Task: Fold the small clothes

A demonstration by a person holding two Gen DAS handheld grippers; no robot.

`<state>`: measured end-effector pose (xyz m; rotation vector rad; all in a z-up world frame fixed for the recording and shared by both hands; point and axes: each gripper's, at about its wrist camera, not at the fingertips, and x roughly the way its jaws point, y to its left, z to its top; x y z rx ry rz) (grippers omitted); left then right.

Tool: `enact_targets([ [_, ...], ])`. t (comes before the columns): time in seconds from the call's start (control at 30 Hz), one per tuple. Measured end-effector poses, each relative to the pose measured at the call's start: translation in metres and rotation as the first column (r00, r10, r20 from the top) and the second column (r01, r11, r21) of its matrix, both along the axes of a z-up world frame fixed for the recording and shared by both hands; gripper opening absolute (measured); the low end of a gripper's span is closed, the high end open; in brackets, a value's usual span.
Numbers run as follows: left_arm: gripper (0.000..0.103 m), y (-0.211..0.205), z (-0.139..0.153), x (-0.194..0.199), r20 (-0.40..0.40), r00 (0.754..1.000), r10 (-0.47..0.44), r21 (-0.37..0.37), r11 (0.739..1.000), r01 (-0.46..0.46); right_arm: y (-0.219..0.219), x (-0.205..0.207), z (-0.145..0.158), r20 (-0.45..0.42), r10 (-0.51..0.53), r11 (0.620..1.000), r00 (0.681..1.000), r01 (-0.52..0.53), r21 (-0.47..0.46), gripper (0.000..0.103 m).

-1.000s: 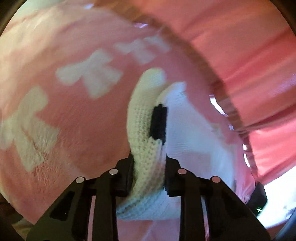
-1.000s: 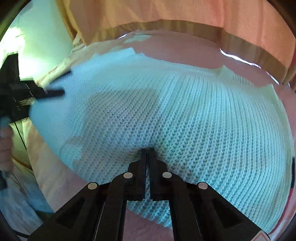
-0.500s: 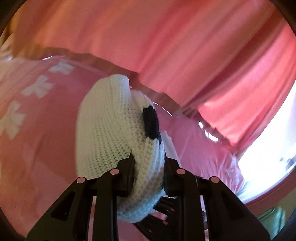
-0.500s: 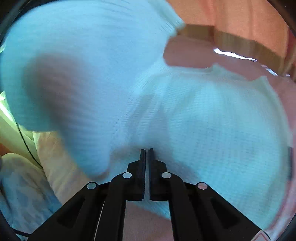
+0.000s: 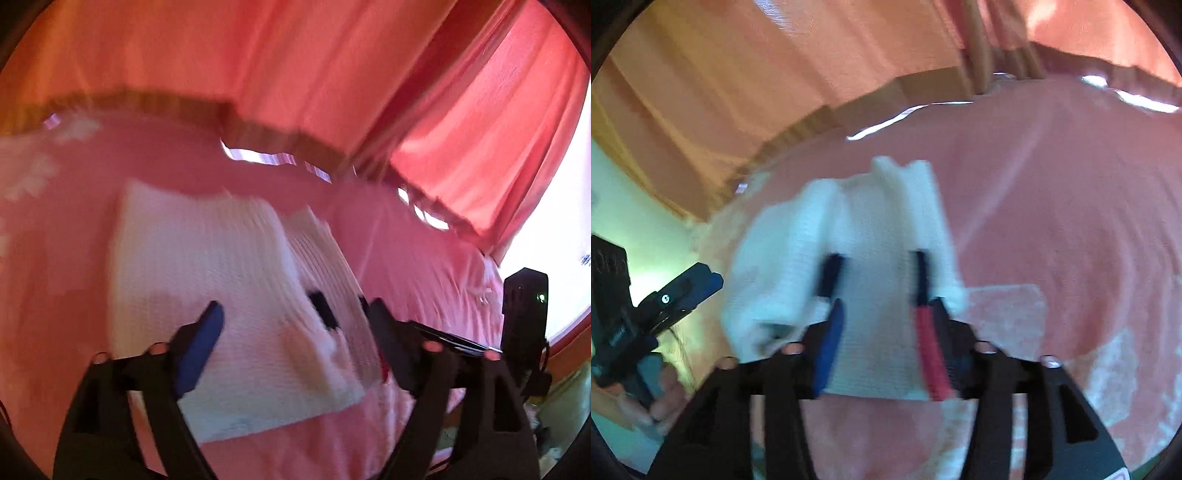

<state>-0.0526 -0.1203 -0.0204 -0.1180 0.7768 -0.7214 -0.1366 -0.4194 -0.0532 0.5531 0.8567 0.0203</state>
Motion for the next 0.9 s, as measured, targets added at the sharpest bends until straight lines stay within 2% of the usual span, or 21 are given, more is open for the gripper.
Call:
enact_targets([
  [0.1, 0.082, 0.033, 0.008, 0.006, 0.092, 0.989, 0.113, 0.012, 0.993, -0.114, 0.023, 0.011, 0.004, 0.019, 0.075, 0.995, 0.997, -0.076, 0.070, 0.065],
  [0.13, 0.082, 0.044, 0.008, 0.012, 0.096, 0.984, 0.152, 0.013, 0.988, -0.154, 0.036, 0.017, 0.005, 0.016, 0.097, 0.991, 0.995, -0.098, 0.092, 0.066],
  [0.23, 0.082, 0.075, 0.003, 0.030, 0.038, 0.974, 0.222, -0.011, 0.975, -0.222, 0.058, 0.035, 0.003, -0.016, 0.133, 0.984, 0.991, -0.130, 0.124, 0.067],
  [0.33, 0.082, 0.097, -0.003, 0.039, -0.001, 0.968, 0.250, -0.033, 0.968, -0.249, 0.075, 0.056, -0.008, -0.077, 0.150, 0.979, 0.986, -0.138, 0.150, 0.068],
  [0.37, 0.082, 0.101, -0.004, 0.038, 0.002, 0.968, 0.251, -0.029, 0.968, -0.251, 0.077, 0.059, -0.013, -0.094, 0.150, 0.979, 0.984, -0.135, 0.152, 0.064],
  [0.4, 0.082, 0.104, -0.005, 0.038, 0.009, 0.967, 0.253, -0.022, 0.967, -0.253, 0.080, 0.063, -0.017, -0.100, 0.149, 0.980, 0.984, -0.133, 0.149, 0.048],
  [0.47, 0.082, 0.103, -0.009, 0.034, 0.027, 0.967, 0.251, -0.005, 0.968, -0.251, 0.088, 0.067, -0.017, -0.093, 0.153, 0.982, 0.984, -0.142, 0.122, 0.027],
  [0.5, 0.082, 0.104, -0.010, 0.032, 0.033, 0.969, 0.245, 0.004, 0.969, -0.246, 0.093, 0.068, -0.012, -0.072, 0.157, 0.983, 0.985, -0.149, 0.108, 0.023],
  [0.57, 0.082, 0.104, -0.011, 0.030, 0.031, 0.972, 0.233, 0.017, 0.972, -0.234, 0.098, 0.060, 0.016, 0.030, 0.169, 0.982, 0.985, -0.171, 0.083, 0.020],
  [0.63, 0.082, 0.106, -0.013, 0.030, 0.014, 0.975, 0.220, 0.019, 0.975, -0.220, 0.086, 0.039, 0.058, 0.178, 0.150, 0.984, 0.973, -0.163, 0.065, 0.020],
  [0.7, 0.082, 0.101, -0.017, 0.030, -0.009, 0.979, 0.203, 0.022, 0.979, -0.202, 0.064, 0.028, 0.071, 0.221, 0.094, 0.992, 0.971, -0.111, 0.066, 0.021],
  [0.77, 0.083, 0.091, -0.023, 0.028, -0.019, 0.983, 0.180, 0.040, 0.983, -0.179, 0.041, 0.029, 0.048, 0.079, -0.002, 0.996, 0.997, 0.009, -0.084, 0.022],
  [0.8, 0.083, 0.086, -0.026, 0.027, -0.020, 0.985, 0.169, 0.050, 0.984, -0.168, 0.033, 0.033, 0.028, -0.007, -0.041, 0.992, 0.999, 0.039, -0.124, 0.023],
  [0.83, 0.083, 0.078, -0.031, 0.024, -0.024, 0.988, 0.152, 0.068, 0.986, -0.150, 0.022, 0.037, 0.000, -0.116, -0.068, 0.994, 0.991, 0.058, -0.093, 0.023],
  [0.87, 0.083, 0.071, -0.034, 0.021, -0.030, 0.990, 0.134, 0.078, 0.988, -0.132, 0.017, 0.037, -0.013, -0.155, -0.072, 0.997, 0.985, 0.066, -0.047, 0.025],
  [0.9, 0.083, 0.064, -0.038, 0.019, -0.040, 0.993, 0.112, 0.084, 0.991, -0.108, 0.017, 0.036, -0.018, -0.149, -0.064, 0.998, 0.987, 0.063, -0.009, 0.027],
])
